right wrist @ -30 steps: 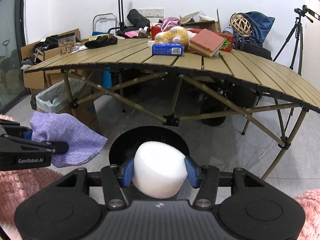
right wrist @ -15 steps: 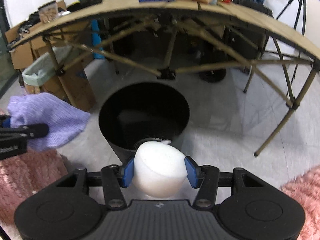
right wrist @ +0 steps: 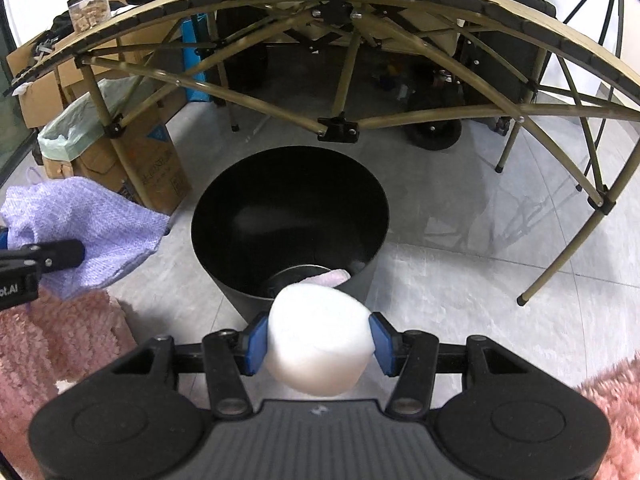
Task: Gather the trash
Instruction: 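Lower the foam roll and lilac pouch toward the black bin with both tools, then open the right gripper over the bin to drop the foam roll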
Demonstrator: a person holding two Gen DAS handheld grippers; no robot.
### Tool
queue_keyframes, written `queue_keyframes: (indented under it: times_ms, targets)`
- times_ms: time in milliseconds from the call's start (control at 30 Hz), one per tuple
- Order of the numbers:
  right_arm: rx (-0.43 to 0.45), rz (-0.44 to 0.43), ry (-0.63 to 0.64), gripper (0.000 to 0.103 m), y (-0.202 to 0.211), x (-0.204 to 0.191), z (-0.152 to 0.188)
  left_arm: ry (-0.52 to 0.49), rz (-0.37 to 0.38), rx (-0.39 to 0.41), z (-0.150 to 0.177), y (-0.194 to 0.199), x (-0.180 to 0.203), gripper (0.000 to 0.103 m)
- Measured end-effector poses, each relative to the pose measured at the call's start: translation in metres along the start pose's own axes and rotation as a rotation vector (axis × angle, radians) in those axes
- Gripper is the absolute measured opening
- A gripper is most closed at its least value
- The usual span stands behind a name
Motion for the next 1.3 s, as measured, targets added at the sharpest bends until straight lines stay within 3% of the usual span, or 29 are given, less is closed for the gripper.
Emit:
queue_keyframes:
  times_ms: [1300]
  targets:
    - [0.139, -0.031, 0.054, 0.052, -0.074, -0.023, -0.074, 0.049, -0.105, -0.029, -0.027, -0.039, -0.027, 0.039]
Point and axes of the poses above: each gripper's, at about its wrist camera, not at the fingertips, and y roughly against the way its jaws point, x to its right, z to its underside, the point moved 10 cm from there along -y, roughly the way its jaws point, and after that the axes turned 3 degrees about z, right-handed, at the moved point
